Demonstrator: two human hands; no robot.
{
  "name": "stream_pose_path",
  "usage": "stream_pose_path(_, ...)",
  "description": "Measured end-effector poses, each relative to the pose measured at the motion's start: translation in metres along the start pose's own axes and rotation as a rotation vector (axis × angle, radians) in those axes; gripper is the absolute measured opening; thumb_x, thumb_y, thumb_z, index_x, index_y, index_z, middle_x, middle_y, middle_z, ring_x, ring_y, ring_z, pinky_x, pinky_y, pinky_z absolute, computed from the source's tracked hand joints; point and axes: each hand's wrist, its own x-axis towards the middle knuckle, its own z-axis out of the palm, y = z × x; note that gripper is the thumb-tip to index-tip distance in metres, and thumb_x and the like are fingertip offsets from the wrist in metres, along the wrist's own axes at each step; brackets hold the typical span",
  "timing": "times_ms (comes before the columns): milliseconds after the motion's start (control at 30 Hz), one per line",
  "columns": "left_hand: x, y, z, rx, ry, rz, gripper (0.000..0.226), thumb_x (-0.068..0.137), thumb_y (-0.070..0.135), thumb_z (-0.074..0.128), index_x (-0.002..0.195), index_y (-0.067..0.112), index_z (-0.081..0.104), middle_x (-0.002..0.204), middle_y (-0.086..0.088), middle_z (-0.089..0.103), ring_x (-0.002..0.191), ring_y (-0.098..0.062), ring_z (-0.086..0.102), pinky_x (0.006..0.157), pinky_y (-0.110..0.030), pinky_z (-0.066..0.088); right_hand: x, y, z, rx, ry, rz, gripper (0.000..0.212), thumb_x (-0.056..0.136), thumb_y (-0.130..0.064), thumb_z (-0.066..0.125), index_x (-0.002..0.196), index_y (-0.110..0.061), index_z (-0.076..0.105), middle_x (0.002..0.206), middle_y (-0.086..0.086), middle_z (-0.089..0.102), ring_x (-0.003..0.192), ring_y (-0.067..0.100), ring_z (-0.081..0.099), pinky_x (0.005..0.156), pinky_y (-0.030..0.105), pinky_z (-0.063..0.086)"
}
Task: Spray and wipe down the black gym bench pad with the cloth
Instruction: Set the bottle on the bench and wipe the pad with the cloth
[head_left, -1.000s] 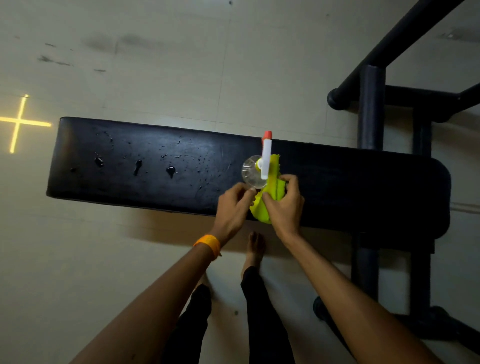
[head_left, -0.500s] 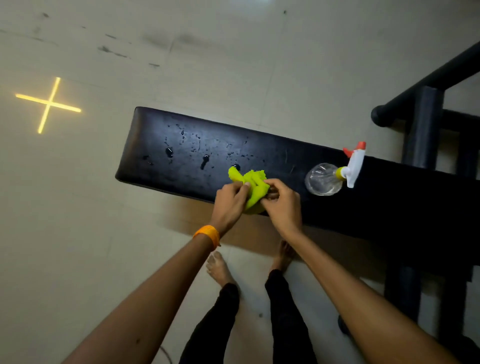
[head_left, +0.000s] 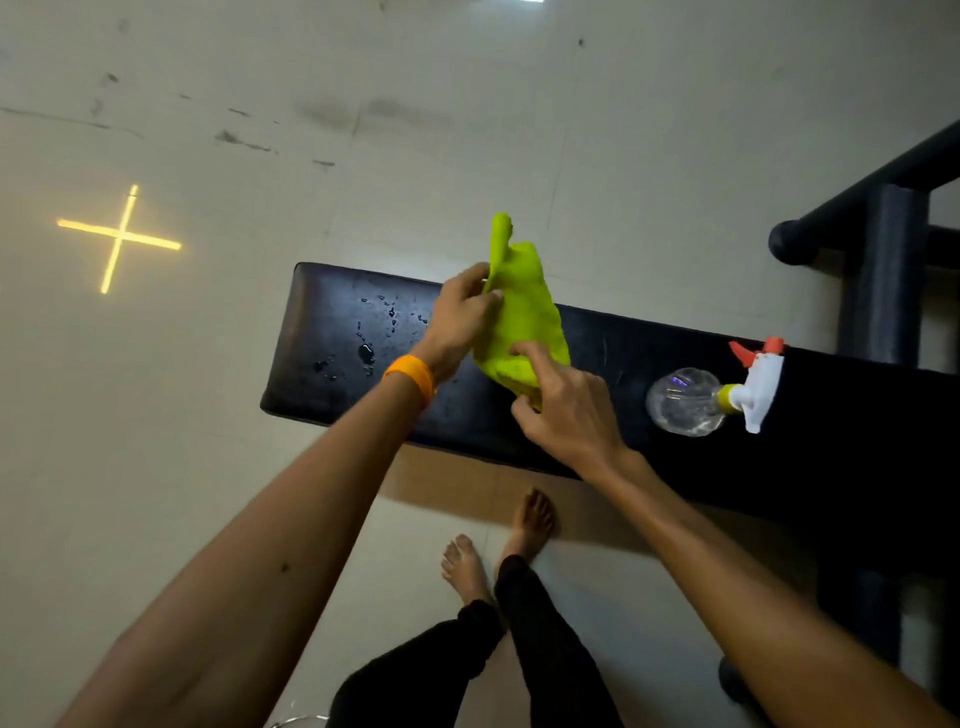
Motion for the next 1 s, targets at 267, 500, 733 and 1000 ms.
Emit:
stream_pose_path(267,0.046,-0.085,-0.061,0.458,0.192,-0.053,0.032,0.095,0.004,0.057,0.126,0.001,0.059,0.121,-0.017,0.068,0.110,-0.029,0.065,0.097,-0.041,0.052,0.007,-0.021,0.094,0.158,-0.600,0.011,0.054,0.093,-0.024,0.063,0.144,-0.015,0.051,0.147,0.007,0.054,0.130,0.029,0.054,0.100,0.042,0.050)
stream_pose_path(500,0.019,-0.152,-0.135,0.915,0.284,0.276,0.028,0.096,0.011,0.049,0.121,0.003,0.058,0.118,-0.021,0.064,0.111,-0.042,0.058,0.090,-0.049,0.043,0.033,-0.023,0.147,0.037,-0.061,0.156,0.026,0.094,-0.015,0.059,0.117,-0.008,0.067,0.114,0.011,0.065,0.105,0.032,0.061,0.080,0.044,0.056)
stream_pose_path(733,0.048,-0.183,-0.197,1.113,0.229,0.365,0.054,0.104,0.026,0.037,0.155,0.009,0.037,0.166,-0.015,0.029,0.155,-0.035,0.022,0.126,-0.054,0.018,0.079,0.006,0.192,-0.343,-0.093,0.387,0.067,0.102,-0.058,0.028,0.161,-0.027,0.017,0.170,0.008,0.009,0.157,0.033,0.005,0.126,0.054,0.011)
stream_pose_path(1000,0.060,-0.209,-0.214,1.203,0.196,0.431,0.062,0.104,0.034,0.027,0.163,0.014,0.020,0.171,-0.011,0.015,0.158,-0.031,0.011,0.128,-0.053,0.009,0.026,-0.035,0.216,-0.370,-0.240,0.101,0.067,0.103,-0.058,0.027,0.161,-0.030,0.012,0.170,0.004,0.005,0.157,0.030,0.002,0.126,0.053,0.010)
